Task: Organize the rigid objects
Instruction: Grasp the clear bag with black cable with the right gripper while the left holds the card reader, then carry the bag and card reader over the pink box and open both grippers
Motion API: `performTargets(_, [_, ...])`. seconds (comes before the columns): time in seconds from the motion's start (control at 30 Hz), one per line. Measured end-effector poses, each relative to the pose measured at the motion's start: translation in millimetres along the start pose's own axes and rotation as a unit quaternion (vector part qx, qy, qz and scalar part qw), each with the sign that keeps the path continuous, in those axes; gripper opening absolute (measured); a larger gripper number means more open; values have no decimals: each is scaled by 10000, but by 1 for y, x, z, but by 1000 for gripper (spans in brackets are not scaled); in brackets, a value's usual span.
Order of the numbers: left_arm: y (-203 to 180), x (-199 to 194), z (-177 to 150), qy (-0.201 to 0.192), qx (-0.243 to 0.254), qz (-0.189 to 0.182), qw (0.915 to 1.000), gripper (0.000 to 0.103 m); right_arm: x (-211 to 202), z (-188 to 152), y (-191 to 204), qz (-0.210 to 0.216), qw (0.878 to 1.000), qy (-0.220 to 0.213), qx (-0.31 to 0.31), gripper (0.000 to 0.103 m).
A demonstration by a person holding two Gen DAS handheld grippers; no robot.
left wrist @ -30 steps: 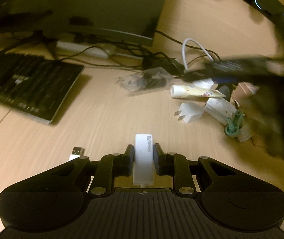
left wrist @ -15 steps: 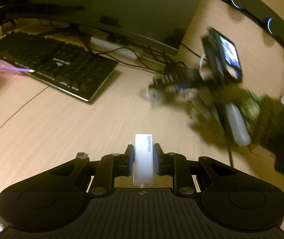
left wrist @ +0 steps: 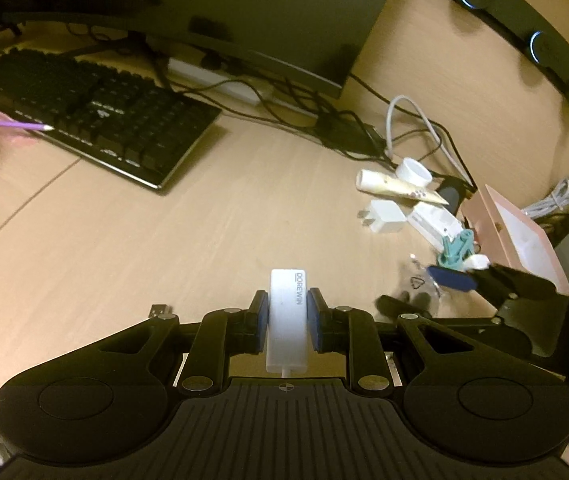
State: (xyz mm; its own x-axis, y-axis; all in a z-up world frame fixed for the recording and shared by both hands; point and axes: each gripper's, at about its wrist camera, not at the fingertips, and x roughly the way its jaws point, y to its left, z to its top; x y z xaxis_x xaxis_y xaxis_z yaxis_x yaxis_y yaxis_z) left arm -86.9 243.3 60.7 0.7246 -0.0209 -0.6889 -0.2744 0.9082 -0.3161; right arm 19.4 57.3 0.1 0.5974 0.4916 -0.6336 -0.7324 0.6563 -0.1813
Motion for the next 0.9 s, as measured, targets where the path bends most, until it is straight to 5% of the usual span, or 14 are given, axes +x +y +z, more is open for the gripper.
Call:
performTargets(0.2, [-20, -1, -2, 128, 319, -124, 9993, 24, -38, -9, -19, -573, 9854, -118, 1597, 84])
performTargets(0.3, [-26, 1, -3, 162, 422, -168, 9988, 24, -42, -16, -17, -391, 9742, 33, 2223, 84])
performTargets(0.53, [-28, 0, 9, 50, 501, -111, 9987, 24, 2, -5, 11, -528, 9762, 502, 2040, 85])
performTargets(0.6, [-29, -2, 12, 17, 549, -113, 9984, 24, 2, -7, 13, -475, 9812, 466, 1810, 75])
performTargets(0.73, [-41, -1, 9, 119, 848, -290, 9959, 24, -11, -11, 6, -189, 9914, 436, 1216, 25])
performTargets(0.9, [-68, 9, -6, 403, 1289, -780, 9878, 24, -55, -27, -20, -530, 9900, 406, 1240, 22])
